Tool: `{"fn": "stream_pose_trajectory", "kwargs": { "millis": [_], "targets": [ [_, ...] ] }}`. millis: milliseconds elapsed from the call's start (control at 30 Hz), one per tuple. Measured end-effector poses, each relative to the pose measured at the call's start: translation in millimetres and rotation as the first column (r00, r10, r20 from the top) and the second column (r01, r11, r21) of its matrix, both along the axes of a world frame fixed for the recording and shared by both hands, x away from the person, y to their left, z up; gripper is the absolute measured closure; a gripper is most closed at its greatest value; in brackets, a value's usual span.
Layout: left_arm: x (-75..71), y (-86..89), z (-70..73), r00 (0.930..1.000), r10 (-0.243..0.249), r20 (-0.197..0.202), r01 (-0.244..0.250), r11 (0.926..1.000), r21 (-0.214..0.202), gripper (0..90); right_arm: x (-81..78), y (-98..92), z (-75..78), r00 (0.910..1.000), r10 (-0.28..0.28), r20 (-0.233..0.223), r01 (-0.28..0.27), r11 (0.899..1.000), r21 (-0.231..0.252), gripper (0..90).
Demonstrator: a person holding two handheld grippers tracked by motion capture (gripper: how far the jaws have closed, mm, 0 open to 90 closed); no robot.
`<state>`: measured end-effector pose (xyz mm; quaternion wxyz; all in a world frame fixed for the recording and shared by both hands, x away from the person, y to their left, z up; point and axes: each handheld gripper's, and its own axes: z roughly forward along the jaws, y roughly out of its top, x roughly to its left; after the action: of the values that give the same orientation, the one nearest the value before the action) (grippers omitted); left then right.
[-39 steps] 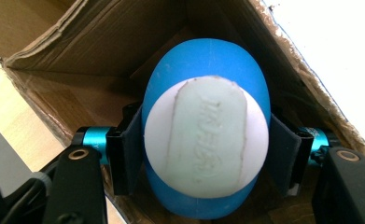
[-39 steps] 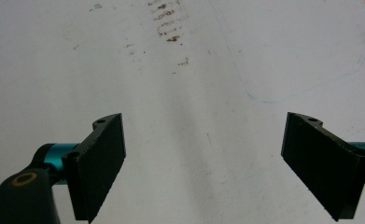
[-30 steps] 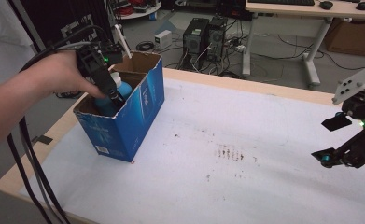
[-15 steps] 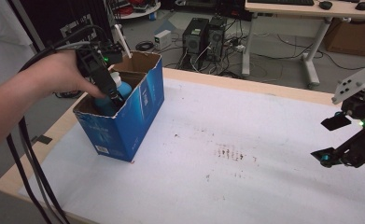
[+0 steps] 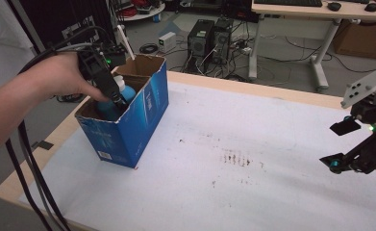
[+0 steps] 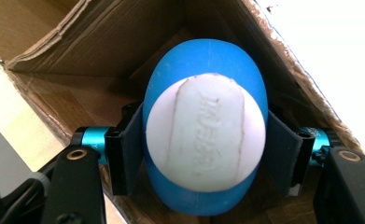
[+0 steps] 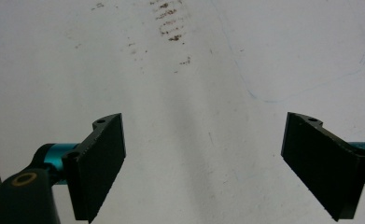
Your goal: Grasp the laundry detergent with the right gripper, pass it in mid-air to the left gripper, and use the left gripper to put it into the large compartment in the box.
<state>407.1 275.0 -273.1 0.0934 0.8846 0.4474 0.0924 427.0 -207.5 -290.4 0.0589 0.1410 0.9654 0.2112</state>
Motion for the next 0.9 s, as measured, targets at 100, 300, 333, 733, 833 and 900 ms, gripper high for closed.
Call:
{"fn": "stream_pose_trajectory", "kwargs": {
  "millis": [100,300,333,733,833,900],
  "targets": [
    [-1.0,-0.6,1.6,0.9999,-0.013,-0.006,0.013,0.9999,0.01,34.2,-0.2,0.0,0.2,1.0,-0.002,0.001,0.002,1.0,0.0,13.0],
    [-4.4,-2.0,9.7,0.9993,-0.036,0.001,0.036,0.9989,0.03,27.3,-0.4,0.2,0.5,1.0,0.004,0.005,-0.004,1.0,0.002,13.1],
    [-4.7,-1.8,11.8,0.9992,-0.039,0.005,0.039,0.9988,0.03,24.7,-0.5,0.5,0.4,1.0,0.003,0.002,-0.003,1.0,0.004,13.1],
    [-11.3,-15.5,60.9,0.9893,-0.115,0.09,0.113,0.9931,0.03,21.4,-3.0,-3.6,4.4,0.9999,-0.013,-0.002,0.013,1.0,0.021,13.1],
    [-11.3,-28.3,68.7,0.9807,-0.164,0.106,0.164,0.9864,0.007,20.2,-4.8,-3.8,5.5,0.9998,-0.018,-0.001,0.018,1.0,0.024,13.0],
    [-10.5,-37.8,71.2,0.9737,-0.198,0.113,0.203,0.9786,-0.035,20.2,-5.9,-3.4,5.8,0.9999,-0.014,-0.006,0.014,1.0,0.027,13.0]
  ]
}}
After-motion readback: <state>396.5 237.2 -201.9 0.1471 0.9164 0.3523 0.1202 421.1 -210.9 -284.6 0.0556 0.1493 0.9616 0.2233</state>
